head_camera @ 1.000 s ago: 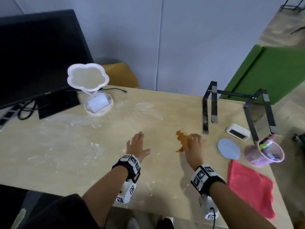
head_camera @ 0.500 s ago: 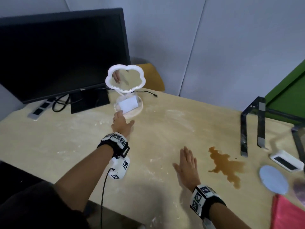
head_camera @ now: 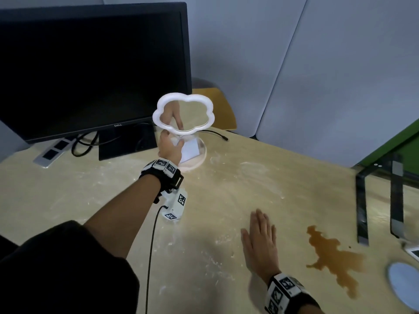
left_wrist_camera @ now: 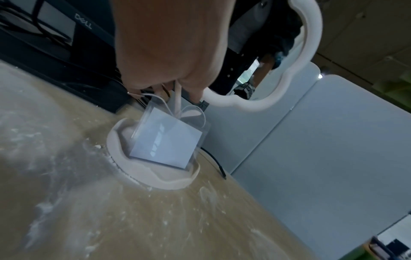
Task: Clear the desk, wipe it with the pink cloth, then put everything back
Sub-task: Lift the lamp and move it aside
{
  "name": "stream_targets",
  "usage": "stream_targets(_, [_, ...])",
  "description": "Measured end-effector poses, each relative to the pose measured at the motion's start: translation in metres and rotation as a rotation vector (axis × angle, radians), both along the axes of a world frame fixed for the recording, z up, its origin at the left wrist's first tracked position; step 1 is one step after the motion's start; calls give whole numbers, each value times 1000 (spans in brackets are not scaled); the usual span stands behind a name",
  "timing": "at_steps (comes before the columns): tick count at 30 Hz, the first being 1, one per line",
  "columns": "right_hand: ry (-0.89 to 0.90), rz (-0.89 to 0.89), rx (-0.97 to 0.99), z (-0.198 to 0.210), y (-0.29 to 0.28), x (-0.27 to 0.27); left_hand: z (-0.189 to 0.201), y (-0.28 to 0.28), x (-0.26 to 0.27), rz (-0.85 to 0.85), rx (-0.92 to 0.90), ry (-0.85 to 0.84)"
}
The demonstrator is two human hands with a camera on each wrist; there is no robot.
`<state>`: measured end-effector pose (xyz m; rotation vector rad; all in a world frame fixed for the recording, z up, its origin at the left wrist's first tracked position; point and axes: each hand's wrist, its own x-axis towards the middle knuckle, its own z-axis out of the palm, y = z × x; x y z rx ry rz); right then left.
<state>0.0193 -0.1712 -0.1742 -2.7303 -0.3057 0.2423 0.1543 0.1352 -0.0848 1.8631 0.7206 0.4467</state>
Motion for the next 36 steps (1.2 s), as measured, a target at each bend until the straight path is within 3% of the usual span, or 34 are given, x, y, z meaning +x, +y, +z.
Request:
stream_targets(4, [-20, -1, -28, -2, 2, 2, 7, 0, 6, 57, -98, -141])
stream_targets(8, [-35, 23, -32, -2, -2, 1, 7, 8, 9, 135, -28, -70])
stream_targets(11, [-26, 9, -9, 2, -1, 4, 7, 11, 10, 116, -18, -24])
stream_targets(17, [-67, 23, 144, 33, 12, 46, 30, -16, 10, -24, -50, -88])
stream_targets(21, [-105, 10, 355, 77, 14, 83, 56, -71, 3, -167, -95, -107])
stream_targets(26, [-25, -46, 678, 126, 16, 121, 66, -141, -11, -323, -84, -131])
stream_targets(33, [-6, -163, 925, 137, -24, 130, 71, -207, -21, -369, -162, -125])
stream_targets(36, [16, -180, 896, 134, -45, 130, 72, -229, -26, -389, -143, -130])
